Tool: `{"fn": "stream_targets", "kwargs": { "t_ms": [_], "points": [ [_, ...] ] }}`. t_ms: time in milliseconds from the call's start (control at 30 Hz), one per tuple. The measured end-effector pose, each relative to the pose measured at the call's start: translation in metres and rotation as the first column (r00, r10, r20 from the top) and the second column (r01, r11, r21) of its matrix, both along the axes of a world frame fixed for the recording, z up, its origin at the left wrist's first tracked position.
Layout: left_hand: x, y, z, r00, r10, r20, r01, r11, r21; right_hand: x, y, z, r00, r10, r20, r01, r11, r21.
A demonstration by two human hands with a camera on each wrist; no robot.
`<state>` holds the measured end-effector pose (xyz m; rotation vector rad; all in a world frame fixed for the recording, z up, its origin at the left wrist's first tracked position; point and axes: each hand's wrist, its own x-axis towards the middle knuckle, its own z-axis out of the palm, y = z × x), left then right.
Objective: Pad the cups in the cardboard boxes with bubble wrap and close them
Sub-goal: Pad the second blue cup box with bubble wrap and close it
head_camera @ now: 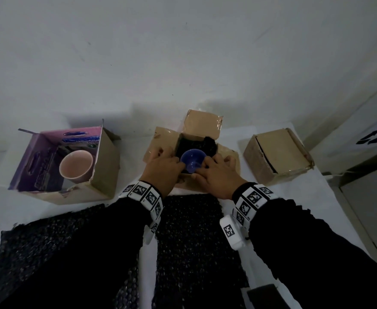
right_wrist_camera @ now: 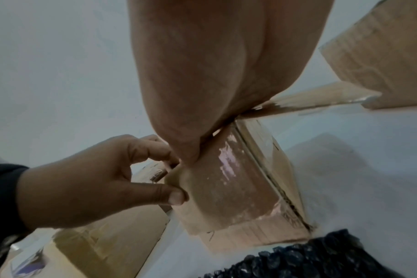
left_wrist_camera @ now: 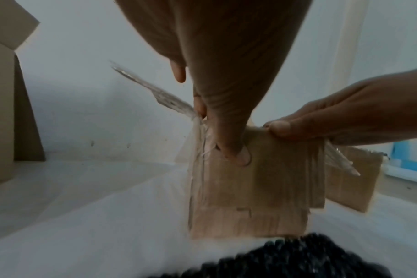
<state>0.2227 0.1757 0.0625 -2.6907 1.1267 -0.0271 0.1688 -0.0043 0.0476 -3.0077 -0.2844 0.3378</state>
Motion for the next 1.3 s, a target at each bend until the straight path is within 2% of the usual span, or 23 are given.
{"fn": "stream_targets", "kwargs": {
  "t_ms": [133,233,367,467,533,633,700,867,1067,1167,1300],
  "points": [
    [-0.003,0.012,-0.010,0.994,-0.072,0.083,0.083,0.987,-0.135,0.002,-0.001,-0.003,1.000,0.010,0.011,-0.010,1.000,0.021],
    [-0.006,0.015,-0.015,0.991,-0.088,0.105,0.106,0.978,-0.179,0.002,-0.001,-0.006,0.999,0.029,0.029,-0.030,0.999,0.026],
    [-0.007,0.010,-0.007,0.996,-0.038,0.086,0.047,0.993,-0.105,0.001,-0.001,-0.008,0.993,0.054,0.109,-0.053,0.999,-0.012],
    [-0.012,0.001,0.004,0.997,0.072,0.007,-0.072,0.997,0.041,-0.001,0.001,-0.005,0.992,0.056,0.110,-0.053,0.998,-0.022],
    [-0.011,-0.002,0.006,0.995,0.103,0.019,-0.104,0.993,0.058,-0.001,0.001,-0.002,0.991,0.069,0.112,-0.065,0.997,-0.038],
    [-0.010,-0.005,0.008,0.993,0.117,0.005,-0.117,0.990,0.074,0.007,-0.007,0.005,0.970,-0.036,0.241,0.022,0.998,0.060],
    [-0.008,-0.006,0.007,0.991,0.132,-0.007,-0.131,0.987,0.094,0.016,-0.016,0.008,0.944,-0.091,0.319,0.084,0.996,0.036],
    [-0.008,-0.008,-0.002,0.994,0.110,0.021,-0.111,0.993,0.049,0.035,-0.019,0.004,0.962,-0.058,0.268,0.090,0.990,-0.109],
    [-0.006,0.005,-0.014,0.997,-0.020,0.068,0.025,0.997,-0.077,0.044,-0.018,0.006,0.971,0.027,0.239,0.025,0.977,-0.213],
    [-0.009,0.004,-0.019,0.998,-0.017,0.055,0.025,0.989,-0.148,0.044,-0.017,0.006,0.959,-0.008,0.284,0.068,0.977,-0.201],
    [-0.010,0.005,-0.021,1.000,0.019,0.021,-0.015,0.980,-0.199,0.048,-0.020,0.005,0.983,0.019,0.183,0.025,0.972,-0.235]
  ]
}}
